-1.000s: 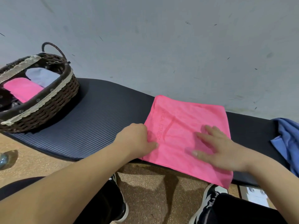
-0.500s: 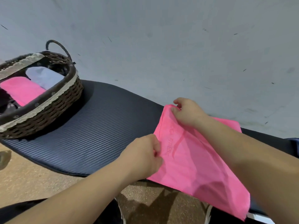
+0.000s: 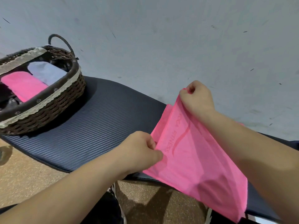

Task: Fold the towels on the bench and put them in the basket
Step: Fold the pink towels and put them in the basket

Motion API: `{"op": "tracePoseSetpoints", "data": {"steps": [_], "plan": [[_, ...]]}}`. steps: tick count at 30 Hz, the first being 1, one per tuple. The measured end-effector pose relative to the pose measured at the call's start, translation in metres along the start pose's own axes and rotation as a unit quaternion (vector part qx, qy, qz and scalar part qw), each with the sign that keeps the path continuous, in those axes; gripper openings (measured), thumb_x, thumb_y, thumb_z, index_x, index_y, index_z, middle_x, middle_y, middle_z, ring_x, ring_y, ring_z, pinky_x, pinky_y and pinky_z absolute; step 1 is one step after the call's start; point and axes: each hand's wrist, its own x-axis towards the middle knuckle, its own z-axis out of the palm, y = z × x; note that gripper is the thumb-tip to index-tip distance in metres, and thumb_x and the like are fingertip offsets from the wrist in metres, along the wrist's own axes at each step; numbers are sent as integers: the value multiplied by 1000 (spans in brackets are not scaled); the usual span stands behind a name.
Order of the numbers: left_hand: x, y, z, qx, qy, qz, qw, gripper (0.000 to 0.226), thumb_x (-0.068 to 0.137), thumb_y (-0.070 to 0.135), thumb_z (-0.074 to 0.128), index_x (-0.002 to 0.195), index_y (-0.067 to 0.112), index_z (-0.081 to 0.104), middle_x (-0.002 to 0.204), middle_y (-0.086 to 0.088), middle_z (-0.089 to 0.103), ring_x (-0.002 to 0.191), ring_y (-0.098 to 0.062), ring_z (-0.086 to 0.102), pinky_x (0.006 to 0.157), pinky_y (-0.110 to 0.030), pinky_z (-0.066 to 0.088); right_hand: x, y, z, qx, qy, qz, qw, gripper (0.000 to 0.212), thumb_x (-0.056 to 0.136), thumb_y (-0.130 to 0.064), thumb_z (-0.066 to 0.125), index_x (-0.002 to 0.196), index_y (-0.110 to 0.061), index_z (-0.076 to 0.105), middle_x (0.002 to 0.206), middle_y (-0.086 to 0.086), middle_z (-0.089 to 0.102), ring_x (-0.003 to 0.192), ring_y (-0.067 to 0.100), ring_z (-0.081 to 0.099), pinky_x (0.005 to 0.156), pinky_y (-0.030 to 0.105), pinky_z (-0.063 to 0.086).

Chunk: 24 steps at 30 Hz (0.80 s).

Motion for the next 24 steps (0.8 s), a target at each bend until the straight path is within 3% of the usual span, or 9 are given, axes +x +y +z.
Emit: {"op": "tracePoseSetpoints", "data": {"steps": [4,9,12,14,18,21,24], "plan": [[0,-4,-9,41,33,2,999,14,86,25,69,88,13,63,71,0,68,57,-22,66,47,-30,54,5,-1,16,-38,-48,-5,998,12,94,-30,56,89,-19,59,79,-9,59,82,23,59,74,35,49],[9,-18,-14,157,43,35,986,12,96,28,58,90,17,59,73,-3,72,51,-14,64,49,-31,53,-5,24,47,-76,-90,13,993,18,98,-36,53,89,-22,60,83,-4,64,88,29,63,81,40,53],[13,-19,-14,181,45,43,982,16,99,29,55,91,16,57,75,-4,71,66,-21,71,67,-42,60,-10,30,53,-71,-61,17,995,22,98,-42,50,92,-23,59,83,-5,66,85,28,63,81,38,52],[14,-19,-13,201,53,48,977,19,99,33,54,90,16,56,75,-2,70,69,-22,70,71,-45,59,-9,32,55,-63,-45,19,997,21,98,-42,49,93,-23,58,84,-5,67,85,29,63,80,40,53],[12,-18,-12,274,107,56,954,24,93,43,58,92,21,50,83,2,62,73,-19,60,60,-36,47,-5,30,53,-63,-67,51,994,16,97,-36,48,105,-25,57,89,-2,68,89,30,64,82,41,53],[10,-15,-10,281,105,39,953,33,87,50,65,95,23,48,89,5,58,79,-18,58,60,-35,41,-3,28,47,-52,-82,47,994,31,97,-24,45,127,-23,54,103,5,70,99,32,65,88,43,53],[8,-12,-9,246,82,25,966,31,84,41,73,99,24,51,89,6,62,81,-16,61,65,-38,51,-10,30,35,-63,-65,-1,996,39,100,-20,46,138,-18,54,132,8,63,120,31,60,101,46,49]]}}
